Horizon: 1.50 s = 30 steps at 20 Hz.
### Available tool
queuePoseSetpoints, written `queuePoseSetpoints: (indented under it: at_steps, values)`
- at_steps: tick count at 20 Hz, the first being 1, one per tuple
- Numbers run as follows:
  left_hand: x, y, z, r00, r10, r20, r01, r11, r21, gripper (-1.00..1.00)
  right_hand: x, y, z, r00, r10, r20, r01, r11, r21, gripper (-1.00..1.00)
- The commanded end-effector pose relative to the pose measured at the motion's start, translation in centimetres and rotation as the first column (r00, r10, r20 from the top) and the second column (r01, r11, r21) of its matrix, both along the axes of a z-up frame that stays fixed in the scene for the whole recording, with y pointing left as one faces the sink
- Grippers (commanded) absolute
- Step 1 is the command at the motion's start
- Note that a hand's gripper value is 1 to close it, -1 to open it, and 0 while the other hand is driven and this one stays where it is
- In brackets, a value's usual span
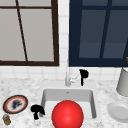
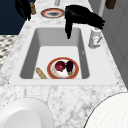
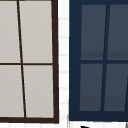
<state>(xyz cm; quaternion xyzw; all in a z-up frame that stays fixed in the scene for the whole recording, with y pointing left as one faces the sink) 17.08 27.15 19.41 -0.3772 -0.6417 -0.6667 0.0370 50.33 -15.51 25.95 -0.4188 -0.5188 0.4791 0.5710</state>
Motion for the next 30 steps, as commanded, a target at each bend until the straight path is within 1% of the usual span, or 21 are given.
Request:
queuePoseSetpoints:
  at_steps: [1,3,5,7,9,11,13,15,18,19,20,21,24,29,30]
  values:
    - [0.0,0.0,0.0,1.0,0.0,0.0,0.0,1.0,0.0,0.0,1.1,1.0,0.0,0.992,0.004,-0.124,-0.005,1.0,-0.008,-1.0]
    - [0.0,0.0,0.0,1.0,0.0,0.0,0.0,1.0,0.0,0.0,1.8,1.4,0.1,0.987,0.013,-0.162,-0.015,1.0,-0.009,-1.0]
    - [0.0,0.0,0.0,1.0,0.0,0.0,0.0,1.0,0.0,0.0,2.3,1.7,0.2,0.978,0.023,-0.205,-0.026,1.0,-0.01,-1.0]
    - [0.0,0.0,0.0,1.0,0.0,0.0,0.0,1.0,0.0,0.0,2.9,2.0,0.2,0.967,0.028,-0.252,-0.032,0.999,-0.009,-1.0]
    - [0.0,0.0,0.0,1.0,0.0,0.0,0.0,1.0,0.0,0.0,3.6,2.4,0.2,0.953,0.036,-0.301,-0.041,0.999,-0.007,-1.0]
    - [0.0,0.0,0.0,1.0,0.0,0.0,0.0,1.0,0.0,0.0,4.2,2.8,0.2,0.935,0.045,-0.351,-0.05,0.999,-0.005,-1.0]
    - [0.0,0.0,0.0,1.0,0.0,0.0,0.0,1.0,0.0,0.0,4.8,3.1,0.2,0.915,0.056,-0.4,-0.063,0.998,-0.005,-1.0]
    - [0.0,0.0,0.0,1.0,0.0,0.0,0.0,1.0,0.0,0.0,5.4,3.5,0.2,0.892,0.068,-0.448,-0.077,0.997,-0.003,-1.0]
    - [0.0,0.0,0.0,1.0,0.0,0.0,0.0,1.0,0.0,0.0,6.3,4.1,0.2,0.852,0.079,-0.517,-0.091,0.996,0.002,-1.0]
    - [0.0,0.0,0.0,1.0,0.0,0.0,0.0,1.0,0.0,0.0,6.7,4.2,0.2,0.838,0.081,-0.54,-0.094,0.996,0.004,1.0]
    - [0.0,0.0,0.0,1.0,0.0,0.0,0.0,1.0,0.0,0.0,7.0,4.5,0.3,0.83,0.083,-0.551,-0.107,0.994,-0.012,1.0]
    - [0.0,0.0,0.0,1.0,0.0,0.0,0.0,1.0,0.0,0.0,7.4,4.7,0.4,0.819,0.082,-0.568,-0.106,0.994,-0.01,1.0]
    - [0.0,0.0,0.0,1.0,0.0,0.0,0.0,1.0,0.0,0.0,8.5,5.1,0.4,0.777,0.089,-0.624,-0.115,0.993,-0.002,1.0]
    - [0.0,0.0,0.0,1.0,0.0,0.0,0.0,1.0,0.0,0.0,10.0,5.1,0.6,0.704,0.12,-0.7,-0.14,0.99,0.029,1.0]
    - [0.0,0.0,0.0,1.0,0.0,0.0,0.0,1.0,0.0,0.0,10.3,5.1,0.7,0.693,0.124,-0.71,-0.144,0.989,0.032,1.0]
